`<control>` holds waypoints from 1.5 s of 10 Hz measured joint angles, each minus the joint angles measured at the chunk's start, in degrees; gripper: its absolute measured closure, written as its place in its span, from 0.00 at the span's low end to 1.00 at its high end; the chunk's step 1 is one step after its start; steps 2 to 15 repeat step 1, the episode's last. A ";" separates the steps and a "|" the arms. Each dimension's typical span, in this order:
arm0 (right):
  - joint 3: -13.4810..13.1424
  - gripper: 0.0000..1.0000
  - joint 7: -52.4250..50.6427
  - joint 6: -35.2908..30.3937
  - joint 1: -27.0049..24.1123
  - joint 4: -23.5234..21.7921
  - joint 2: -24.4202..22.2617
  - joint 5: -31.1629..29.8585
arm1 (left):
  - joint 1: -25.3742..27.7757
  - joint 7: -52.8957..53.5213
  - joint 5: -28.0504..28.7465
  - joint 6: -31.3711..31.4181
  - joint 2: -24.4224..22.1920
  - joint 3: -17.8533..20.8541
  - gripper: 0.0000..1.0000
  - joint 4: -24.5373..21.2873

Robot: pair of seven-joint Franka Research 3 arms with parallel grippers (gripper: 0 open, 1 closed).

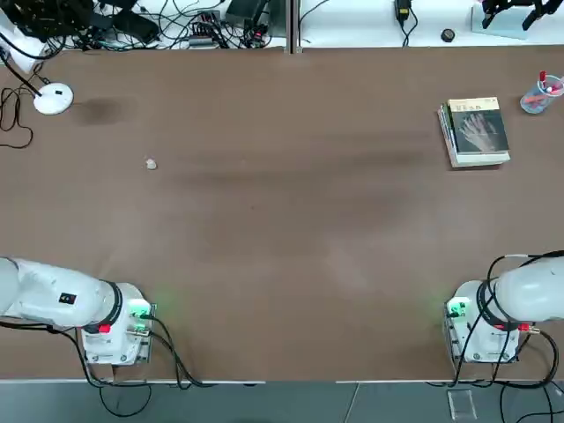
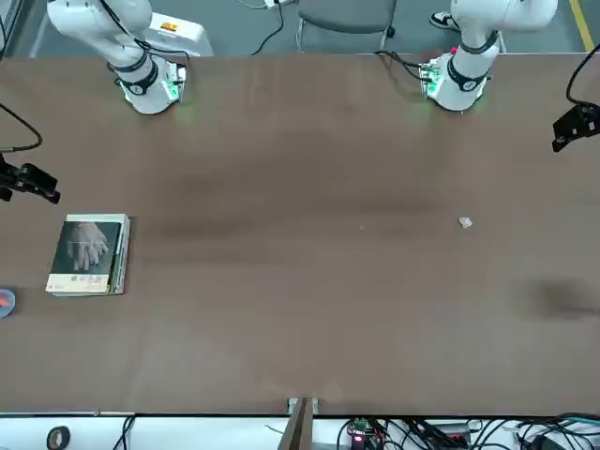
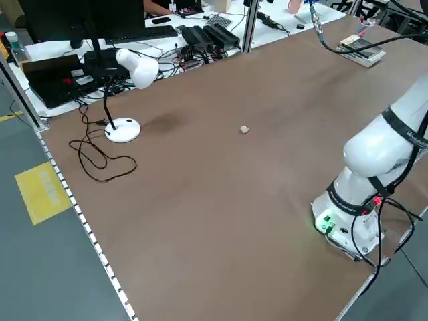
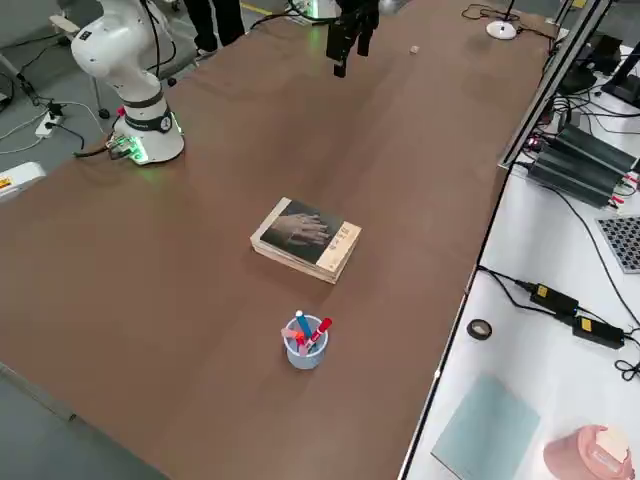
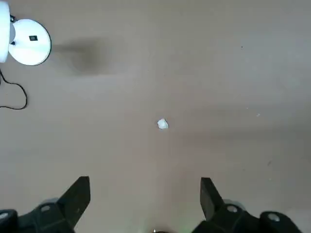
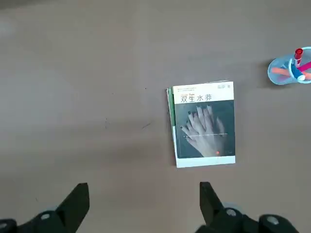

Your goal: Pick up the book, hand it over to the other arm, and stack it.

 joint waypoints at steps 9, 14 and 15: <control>0.00 0.00 0.00 0.00 0.00 0.00 0.00 -0.02 | 0.00 0.00 0.00 0.00 0.00 0.00 0.00 0.00; 0.00 0.00 0.00 0.00 0.00 0.00 0.00 -0.02 | 0.00 0.00 0.00 0.00 0.00 0.00 0.00 0.00; 0.00 0.00 0.00 0.00 0.00 0.00 0.00 -0.02 | 0.00 0.00 0.00 0.00 0.00 0.00 0.00 0.00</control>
